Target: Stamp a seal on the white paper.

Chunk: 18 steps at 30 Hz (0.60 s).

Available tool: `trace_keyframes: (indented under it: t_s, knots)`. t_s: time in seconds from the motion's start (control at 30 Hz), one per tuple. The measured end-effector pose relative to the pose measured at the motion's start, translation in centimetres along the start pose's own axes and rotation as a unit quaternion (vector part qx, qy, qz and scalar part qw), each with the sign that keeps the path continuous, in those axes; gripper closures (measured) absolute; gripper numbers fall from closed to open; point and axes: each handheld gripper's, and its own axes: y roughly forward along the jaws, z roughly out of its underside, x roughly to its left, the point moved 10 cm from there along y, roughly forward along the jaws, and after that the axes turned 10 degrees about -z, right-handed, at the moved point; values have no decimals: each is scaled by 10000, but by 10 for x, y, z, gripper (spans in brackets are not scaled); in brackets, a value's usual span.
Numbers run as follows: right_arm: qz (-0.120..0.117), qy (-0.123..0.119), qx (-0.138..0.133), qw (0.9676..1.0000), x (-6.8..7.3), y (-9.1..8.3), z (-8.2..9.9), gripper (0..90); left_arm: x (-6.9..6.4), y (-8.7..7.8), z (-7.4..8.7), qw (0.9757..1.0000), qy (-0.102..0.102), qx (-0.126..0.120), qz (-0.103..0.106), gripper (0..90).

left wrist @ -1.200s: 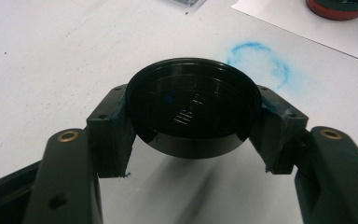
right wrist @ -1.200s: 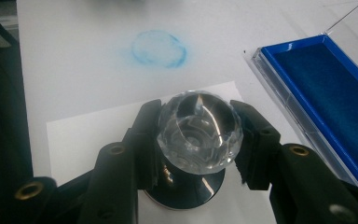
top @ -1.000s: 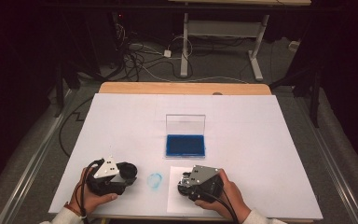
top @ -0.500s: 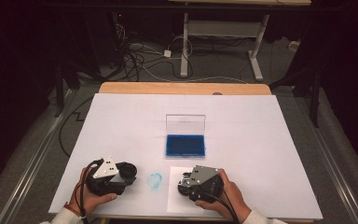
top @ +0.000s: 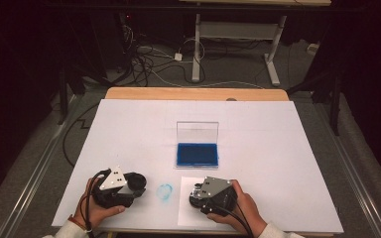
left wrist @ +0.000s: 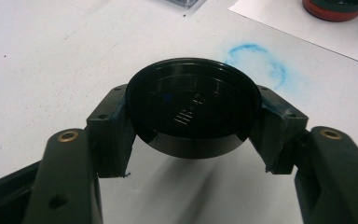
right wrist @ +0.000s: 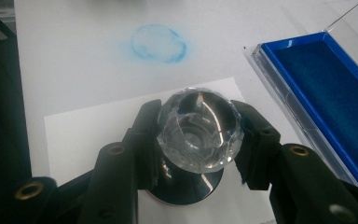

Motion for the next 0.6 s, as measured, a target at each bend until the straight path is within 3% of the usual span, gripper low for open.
trace_keyframes:
  t_s: [0.6]
  knots:
    - [42,-38,75,10000,0,0,0,571,0,0,1,10000,-28,12,-3,365]
